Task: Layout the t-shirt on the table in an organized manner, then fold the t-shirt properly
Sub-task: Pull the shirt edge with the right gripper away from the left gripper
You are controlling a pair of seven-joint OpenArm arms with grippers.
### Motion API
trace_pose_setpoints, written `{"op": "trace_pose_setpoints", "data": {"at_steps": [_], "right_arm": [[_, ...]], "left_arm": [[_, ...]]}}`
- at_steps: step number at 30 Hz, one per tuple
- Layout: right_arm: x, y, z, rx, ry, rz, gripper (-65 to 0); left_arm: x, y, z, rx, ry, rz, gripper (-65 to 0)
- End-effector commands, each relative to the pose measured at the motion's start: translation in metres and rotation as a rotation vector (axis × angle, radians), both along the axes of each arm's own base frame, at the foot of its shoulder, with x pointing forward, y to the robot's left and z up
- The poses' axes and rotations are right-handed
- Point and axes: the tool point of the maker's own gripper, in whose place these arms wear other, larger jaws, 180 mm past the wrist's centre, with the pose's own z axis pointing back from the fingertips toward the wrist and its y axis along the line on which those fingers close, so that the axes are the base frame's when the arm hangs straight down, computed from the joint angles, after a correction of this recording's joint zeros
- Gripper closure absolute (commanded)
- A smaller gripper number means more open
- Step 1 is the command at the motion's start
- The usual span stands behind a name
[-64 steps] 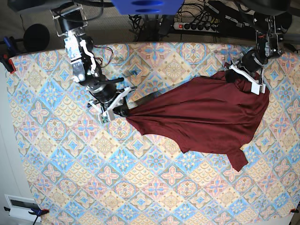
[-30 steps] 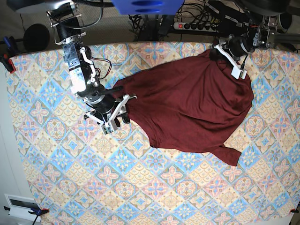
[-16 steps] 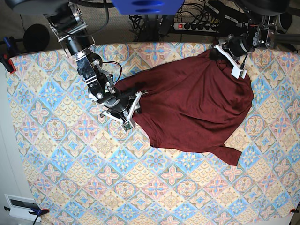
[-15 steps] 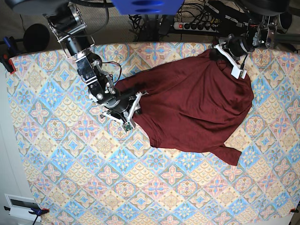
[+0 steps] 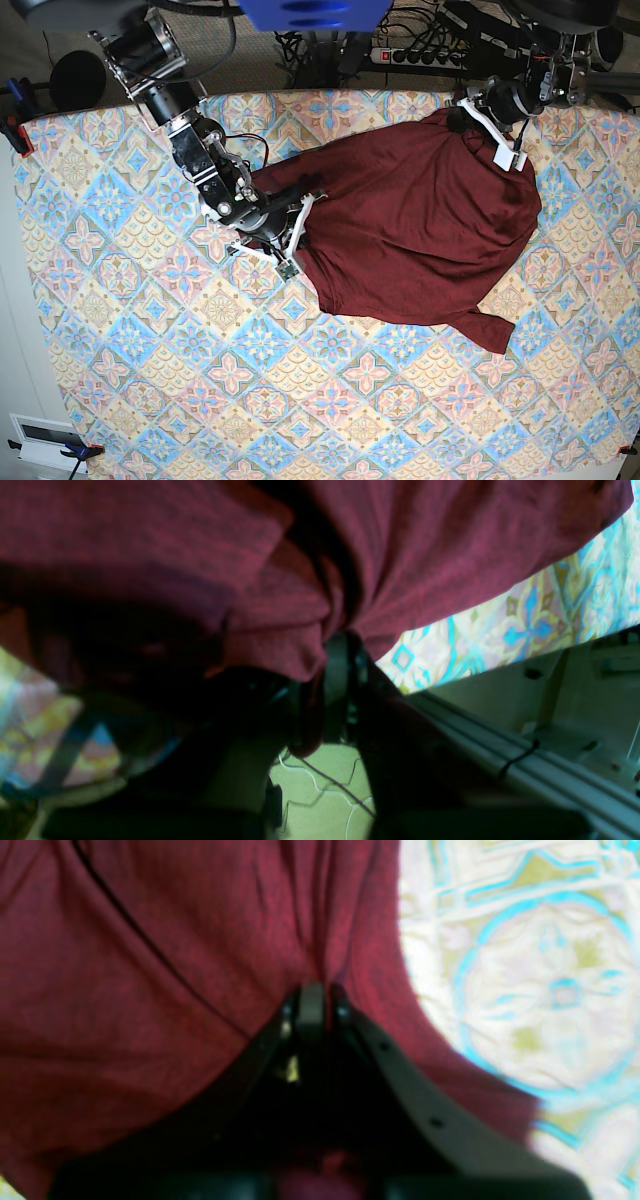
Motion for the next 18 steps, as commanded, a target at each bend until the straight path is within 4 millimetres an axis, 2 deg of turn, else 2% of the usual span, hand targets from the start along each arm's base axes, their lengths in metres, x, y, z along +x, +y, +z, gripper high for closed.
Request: {"op": "trace_pose_setpoints", "data": {"at_steps": [1,3,5,12,18], "right_arm": [[0.029,-0.005,0.039,0.045,-0.122,-0.031,0.0],[0.043,-0.021,0.061,0.075,-0.175,-0.091,0.0],[0.054,-0.046,0.073,0.073,-0.212,-0.148,0.0],[0.069,-0.119,0.092,0.075,-0.247,-0.289,0.0],[0.075,-0.176,0.108,0.054,-0.276,-0.398,0.0]], "left_arm": [[0.007,0.002,0.008,0.0,-0.034,-0.005,0.0],[0.008,0.003,0.009,0.001,-0.037,-0.003,0.0],[0.01,0.0,0.012,-0.004,-0.047,-0.007,0.0],[0.018,-0.022,0.04,-0.032,-0.133,-0.059,0.0],[0.021,-0.027,0.044,-0.043,-0.147,-0.066,0.0]]}}
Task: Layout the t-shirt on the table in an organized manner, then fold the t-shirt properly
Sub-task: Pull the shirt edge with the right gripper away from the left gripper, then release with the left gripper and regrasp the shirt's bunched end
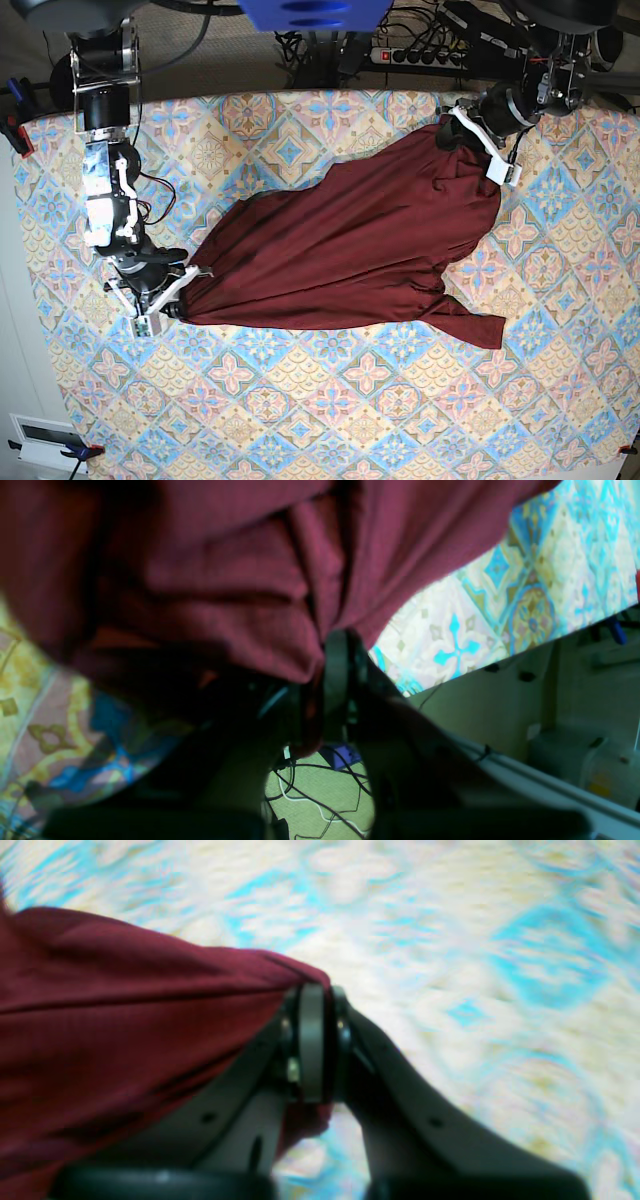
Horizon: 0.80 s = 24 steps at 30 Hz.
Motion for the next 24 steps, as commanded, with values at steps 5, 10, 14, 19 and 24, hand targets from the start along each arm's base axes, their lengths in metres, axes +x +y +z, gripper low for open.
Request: {"op": "trace_pose_setpoints", "data": {"at_steps": [5,10,14,19,24], "right_arm": [[0.006,-0.049,0.026,0.016,-0.083,-0.129,0.0],[0.002,-0.086,0.021,0.035,-0.072,-0.235,0.0],[-0.003,-0.097,0.016,0.041,-0.043,-0.266,0.0],[-0.01,-0.105,0.009,0.038,-0.023,-0.288,0.0],[-0.016,-0.138,0.015,-0.078,-0.031,-0.36,0.0]], "left_arm": [[0.005,-0.006,0.012,-0.049,-0.025,0.001,0.0],[0.005,-0.009,0.015,-0.08,-0.022,0.007,0.0],[0.005,-0.01,0.015,-0.089,-0.019,0.007,-0.2],[0.004,-0.022,0.031,-0.197,-0.039,-0.04,-9.1],[0.012,-0.009,0.052,-0.24,-0.094,-0.046,-29.5]]}}
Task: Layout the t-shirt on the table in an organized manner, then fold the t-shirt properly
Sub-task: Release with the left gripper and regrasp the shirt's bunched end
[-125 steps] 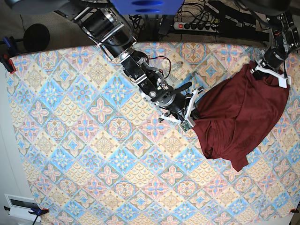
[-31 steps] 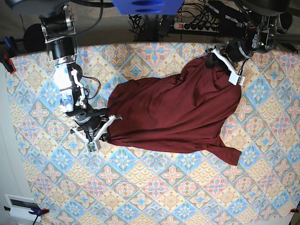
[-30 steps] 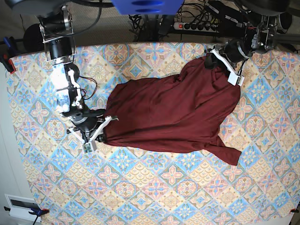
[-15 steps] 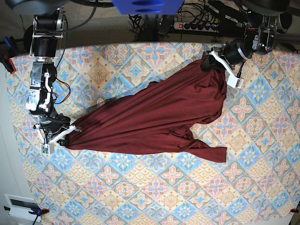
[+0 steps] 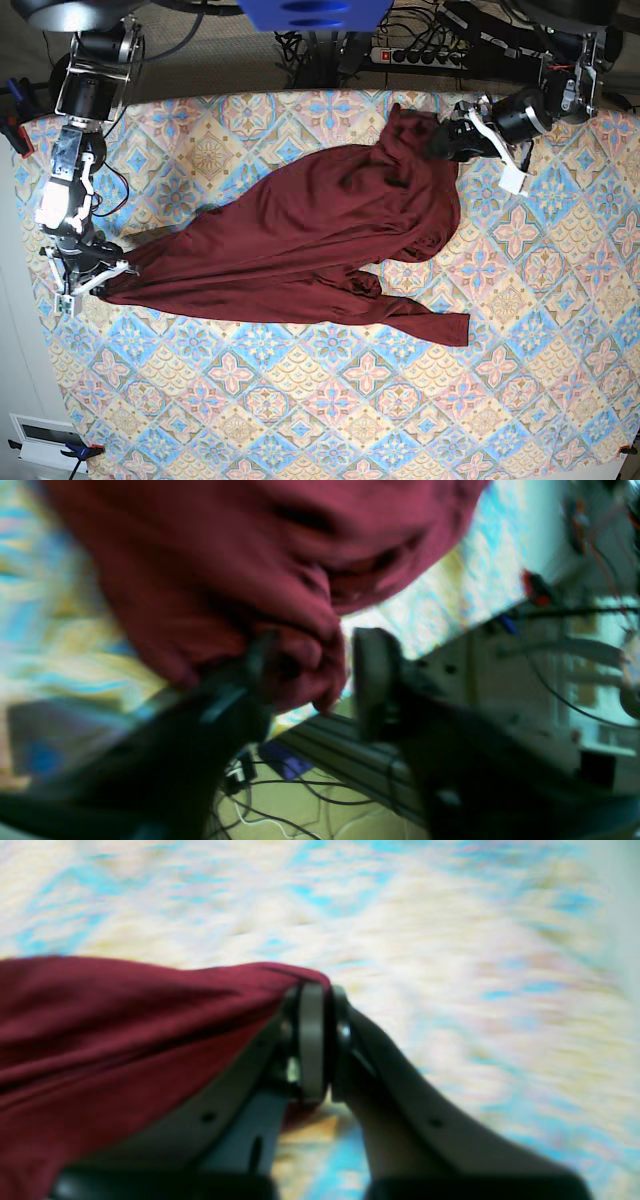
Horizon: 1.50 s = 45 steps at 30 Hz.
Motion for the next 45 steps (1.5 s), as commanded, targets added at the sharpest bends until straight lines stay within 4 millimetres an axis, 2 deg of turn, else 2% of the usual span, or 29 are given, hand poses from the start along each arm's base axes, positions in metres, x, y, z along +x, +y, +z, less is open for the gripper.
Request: {"op": "trace_pose_setpoints", "data": {"at_steps": [1,4,8,13,15,17,20,22,24,29,31,33,35,37,39,41,43,45], "right_arm": [[0.009,-0.015,0.025,-0.047,-0.066,-0.017,0.0],[0.004,-0.034,0.03,-0.079,-0.071,-0.068,0.0],[-0.002,-0.051,0.035,-0.071,-0.083,-0.118,0.0],[-0.011,-0.07,0.041,-0.062,-0.101,-0.179,0.0],[-0.013,-0.075,0.042,-0.06,-0.104,-0.194,0.0],[-0.016,-0.079,0.043,-0.058,-0.108,-0.209,0.0],[-0.024,-0.078,0.033,-0.063,-0.081,-0.205,0.0],[-0.025,-0.076,0.032,-0.065,-0.077,-0.199,0.0],[-0.028,-0.075,0.027,-0.065,-0.065,-0.197,0.0],[-0.039,-0.075,0.014,-0.069,-0.029,-0.195,0.0],[-0.041,-0.075,0.012,-0.068,-0.022,-0.195,0.0],[-0.041,-0.074,0.013,-0.068,-0.026,-0.194,0.0],[-0.038,-0.071,0.023,-0.081,-0.051,-0.184,0.0],[-0.035,-0.067,0.031,-0.085,-0.073,-0.176,0.0],[-0.032,-0.056,0.03,-0.075,-0.08,-0.156,0.0],[-0.029,-0.048,0.027,-0.074,-0.075,-0.135,0.0],[-0.027,-0.044,0.027,-0.075,-0.073,-0.123,0.0],[-0.026,-0.042,0.026,-0.075,-0.072,-0.118,0.0]], "left_arm": [[0.007,0.004,0.014,-0.02,-0.049,0.014,-32.6],[0.016,0.024,0.022,0.01,-0.069,0.055,-38.3],[0.03,0.048,0.034,0.045,-0.122,0.12,-38.4],[0.068,0.073,0.036,0.012,-0.166,0.23,-38.4],[0.084,0.071,0.028,-0.031,-0.155,0.252,-38.4],[0.102,0.064,0.018,-0.066,-0.135,0.253,-38.4],[0.124,0.041,-0.002,-0.066,-0.105,0.221,-38.4],[0.139,0.022,-0.004,-0.048,-0.12,0.186,-38.4],[0.149,0.001,-0.003,-0.027,-0.139,0.142,-38.4],[0.17,-0.037,-0.032,0.037,-0.087,0.062,-38.4],[0.177,-0.049,-0.037,0.02,-0.07,0.061,-38.4],[0.186,-0.063,-0.038,0.014,-0.064,0.046,-38.4],[0.19,-0.082,-0.05,0.056,-0.033,-0.015,-37.8],[0.189,-0.093,-0.06,0.115,-0.016,-0.076,-35.1],[0.188,-0.108,-0.062,0.17,-0.029,-0.153,-28.6],[0.192,-0.114,-0.056,0.198,-0.05,-0.197,-15.4],[0.202,-0.107,-0.048,0.195,-0.068,-0.171,-0.2],[0.214,-0.075,-0.041,0.202,-0.077,-0.093,0.0]]}}
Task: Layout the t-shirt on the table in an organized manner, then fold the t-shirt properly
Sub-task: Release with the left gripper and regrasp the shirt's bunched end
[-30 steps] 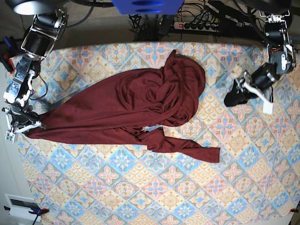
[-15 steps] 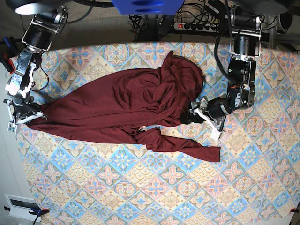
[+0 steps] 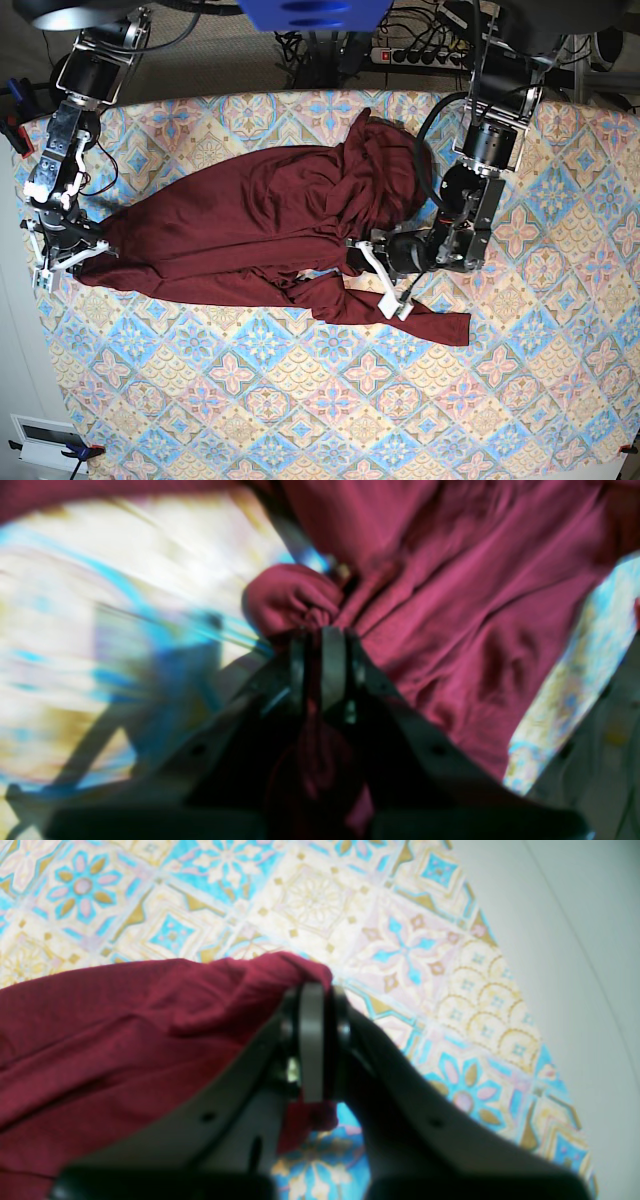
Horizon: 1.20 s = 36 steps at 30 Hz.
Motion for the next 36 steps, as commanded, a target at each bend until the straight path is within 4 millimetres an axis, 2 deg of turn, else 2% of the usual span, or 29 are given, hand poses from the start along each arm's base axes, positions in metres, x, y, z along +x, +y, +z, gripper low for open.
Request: {"op": "trace_pose_setpoints", "data": {"at_steps": [1,5,7,10,12,17,20,23,28,30,33,36], "right_arm": [[0.01,-0.01,0.024,-0.04,-0.065,-0.003,0.0],[0.01,-0.011,0.023,-0.038,-0.063,-0.007,0.0],[0.01,-0.011,0.023,-0.038,-0.063,-0.007,0.0],[0.01,-0.011,0.024,-0.038,-0.065,-0.007,0.0],[0.01,-0.011,0.023,-0.037,-0.063,-0.007,0.0],[0.01,-0.013,0.024,-0.037,-0.066,-0.011,0.0],[0.01,-0.014,0.025,-0.037,-0.07,-0.014,0.0],[0.012,-0.014,0.028,-0.038,-0.079,-0.014,0.0],[0.037,-0.014,0.061,-0.036,-0.166,-0.017,0.0],[0.037,-0.018,0.065,-0.034,-0.177,-0.031,0.0],[0.033,-0.028,0.068,-0.032,-0.187,-0.06,0.0],[0.032,-0.028,0.071,-0.035,-0.195,-0.061,0.0]], "left_arm": [[0.026,0.031,0.027,0.006,-0.083,0.071,-2.1],[0.043,0.104,0.062,-0.024,-0.167,0.242,0.0],[0.046,0.141,0.082,-0.029,-0.209,0.305,0.0],[0.044,0.183,0.101,-0.047,-0.239,0.381,0.0],[0.043,0.206,0.115,-0.058,-0.266,0.422,0.0],[0.042,0.249,0.143,-0.064,-0.323,0.504,-0.1],[0.041,0.265,0.152,-0.047,-0.345,0.534,-0.1],[0.042,0.269,0.152,-0.033,-0.35,0.542,-0.1],[0.044,0.281,0.148,0.062,-0.378,0.563,-0.2],[0.042,0.282,0.141,0.098,-0.366,0.559,-0.2],[0.037,0.261,0.112,0.134,-0.287,0.503,-0.4],[0.026,0.244,0.087,0.196,-0.202,0.423,-4.8]]}}
